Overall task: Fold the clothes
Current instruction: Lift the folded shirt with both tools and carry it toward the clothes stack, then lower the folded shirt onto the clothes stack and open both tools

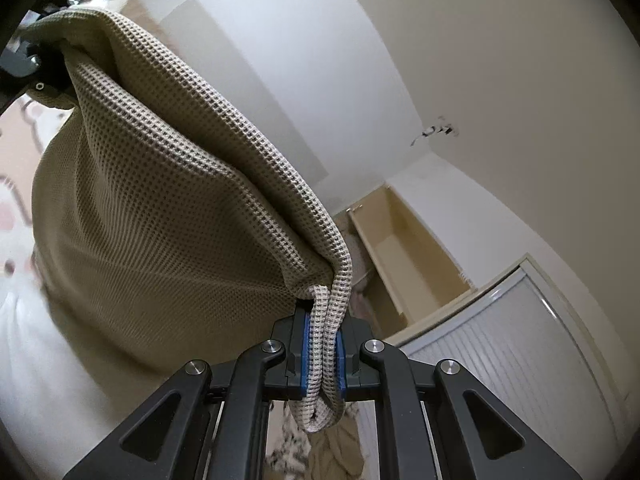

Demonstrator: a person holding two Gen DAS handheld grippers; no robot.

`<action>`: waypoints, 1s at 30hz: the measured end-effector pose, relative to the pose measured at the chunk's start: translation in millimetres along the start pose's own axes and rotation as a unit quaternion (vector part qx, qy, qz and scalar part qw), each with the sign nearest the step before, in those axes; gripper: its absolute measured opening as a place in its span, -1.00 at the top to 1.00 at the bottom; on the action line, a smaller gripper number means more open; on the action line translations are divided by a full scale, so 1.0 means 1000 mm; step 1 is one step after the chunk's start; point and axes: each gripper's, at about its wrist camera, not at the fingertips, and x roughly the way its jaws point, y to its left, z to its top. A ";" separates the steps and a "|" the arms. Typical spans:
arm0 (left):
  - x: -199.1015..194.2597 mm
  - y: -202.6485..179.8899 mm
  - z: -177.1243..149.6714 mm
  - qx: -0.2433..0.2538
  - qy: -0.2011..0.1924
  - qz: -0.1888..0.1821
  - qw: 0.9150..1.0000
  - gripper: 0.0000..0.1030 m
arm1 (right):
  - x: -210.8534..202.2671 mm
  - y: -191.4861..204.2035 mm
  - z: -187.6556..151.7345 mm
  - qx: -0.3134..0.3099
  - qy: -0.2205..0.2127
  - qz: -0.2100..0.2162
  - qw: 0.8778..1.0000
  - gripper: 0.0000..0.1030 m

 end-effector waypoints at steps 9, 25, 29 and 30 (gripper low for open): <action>-0.081 -0.102 -0.054 0.070 -0.024 -0.081 0.994 0.68 | -0.056 0.003 -0.095 -0.063 0.002 0.037 0.997 0.81; -0.064 -0.229 -0.172 0.123 0.051 -0.135 0.982 0.65 | -0.068 0.090 -0.248 -0.235 0.159 0.216 0.934 0.81; -0.066 -0.234 -0.187 0.114 0.065 -0.158 0.979 0.20 | -0.075 0.067 -0.266 -0.214 0.199 0.212 0.932 0.81; -0.070 -0.236 -0.191 0.112 0.067 -0.168 0.977 0.12 | -0.071 0.063 -0.264 -0.192 0.210 0.208 0.936 0.81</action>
